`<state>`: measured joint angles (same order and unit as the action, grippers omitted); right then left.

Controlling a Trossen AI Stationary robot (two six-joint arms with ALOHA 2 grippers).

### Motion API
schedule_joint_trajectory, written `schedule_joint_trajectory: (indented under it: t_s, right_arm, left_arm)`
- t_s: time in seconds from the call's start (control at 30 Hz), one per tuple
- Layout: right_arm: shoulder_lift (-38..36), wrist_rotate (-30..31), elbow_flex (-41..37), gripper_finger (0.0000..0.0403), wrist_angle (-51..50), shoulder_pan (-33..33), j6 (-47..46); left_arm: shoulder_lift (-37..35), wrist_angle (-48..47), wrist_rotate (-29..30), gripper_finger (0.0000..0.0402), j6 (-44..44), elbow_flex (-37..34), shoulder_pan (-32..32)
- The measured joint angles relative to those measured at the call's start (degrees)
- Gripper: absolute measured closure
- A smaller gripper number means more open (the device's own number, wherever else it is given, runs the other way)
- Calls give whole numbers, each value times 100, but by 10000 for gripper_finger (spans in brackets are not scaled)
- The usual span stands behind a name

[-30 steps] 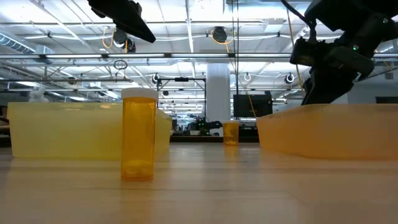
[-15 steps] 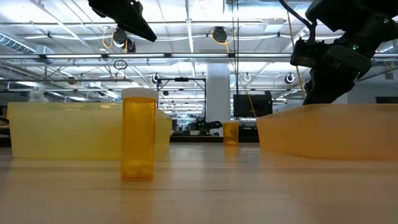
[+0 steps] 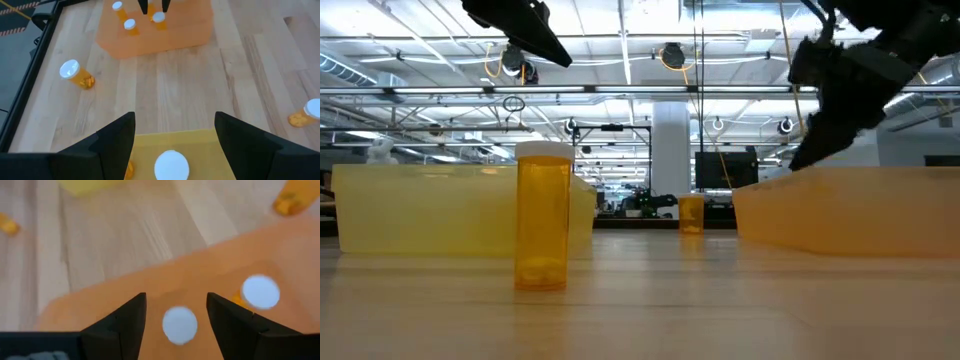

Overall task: Pick and place medicine bottles into bin by pill shape (circle, oval)
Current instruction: Put the large orange pill bottle into the yellow bin

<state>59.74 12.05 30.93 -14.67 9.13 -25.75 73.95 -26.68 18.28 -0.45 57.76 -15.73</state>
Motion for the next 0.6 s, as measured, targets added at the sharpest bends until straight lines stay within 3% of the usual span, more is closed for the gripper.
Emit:
schedule_joint_trajectory:
  t_s: [0.33,0.6]
  right_arm:
    - [-139,892,132,199,992,-13,232]
    - [-76,915,132,199,1787,-94,784]
  left_arm:
    - [-2,146,-26,128,42,0,0]
    - [-2,-25,-42,128,-118,0,-62]
